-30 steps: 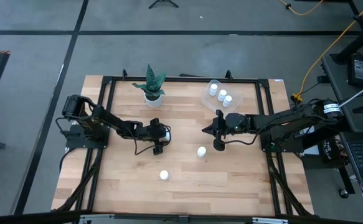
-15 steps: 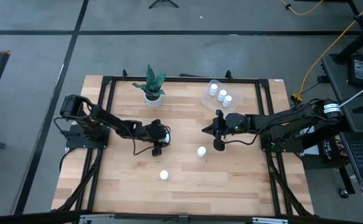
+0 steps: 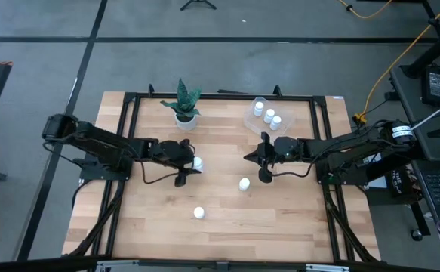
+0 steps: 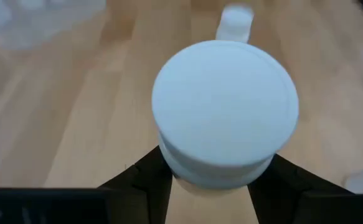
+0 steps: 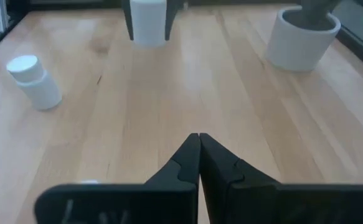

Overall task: Pick and place pill bottles into a basket
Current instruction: Put the white pill bottle into the transparent bin

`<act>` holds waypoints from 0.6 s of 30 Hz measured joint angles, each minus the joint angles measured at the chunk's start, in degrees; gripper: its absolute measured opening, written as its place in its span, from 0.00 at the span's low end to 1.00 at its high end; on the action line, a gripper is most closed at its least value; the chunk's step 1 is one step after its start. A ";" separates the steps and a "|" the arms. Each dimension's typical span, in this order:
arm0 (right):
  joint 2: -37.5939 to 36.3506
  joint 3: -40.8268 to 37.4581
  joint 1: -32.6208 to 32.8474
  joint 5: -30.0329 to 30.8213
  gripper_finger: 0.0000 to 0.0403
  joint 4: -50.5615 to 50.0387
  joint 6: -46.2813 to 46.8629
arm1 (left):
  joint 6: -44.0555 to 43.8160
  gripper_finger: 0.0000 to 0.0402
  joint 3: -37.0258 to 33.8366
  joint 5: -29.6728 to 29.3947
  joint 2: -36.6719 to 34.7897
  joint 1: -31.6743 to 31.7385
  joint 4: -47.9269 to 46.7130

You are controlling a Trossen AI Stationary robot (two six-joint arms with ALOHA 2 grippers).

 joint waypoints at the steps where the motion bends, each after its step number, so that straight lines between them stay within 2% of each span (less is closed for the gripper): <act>1: 0.00 0.00 0.00 0.00 0.03 0.62 -0.03 | 0.02 0.41 0.09 0.00 -1.04 0.00 -0.69; 9: 0.00 0.04 0.02 0.00 0.03 4.04 0.05 | 4.74 0.41 6.38 -1.13 -3.52 0.01 -13.47; 14: 0.00 0.04 0.02 0.00 0.03 7.67 0.10 | 10.00 0.41 9.47 -0.74 -3.57 0.06 -16.24; 18: 0.02 1.13 0.00 0.00 0.03 6.46 1.41 | 9.57 0.41 12.01 -1.02 -3.59 0.83 -18.02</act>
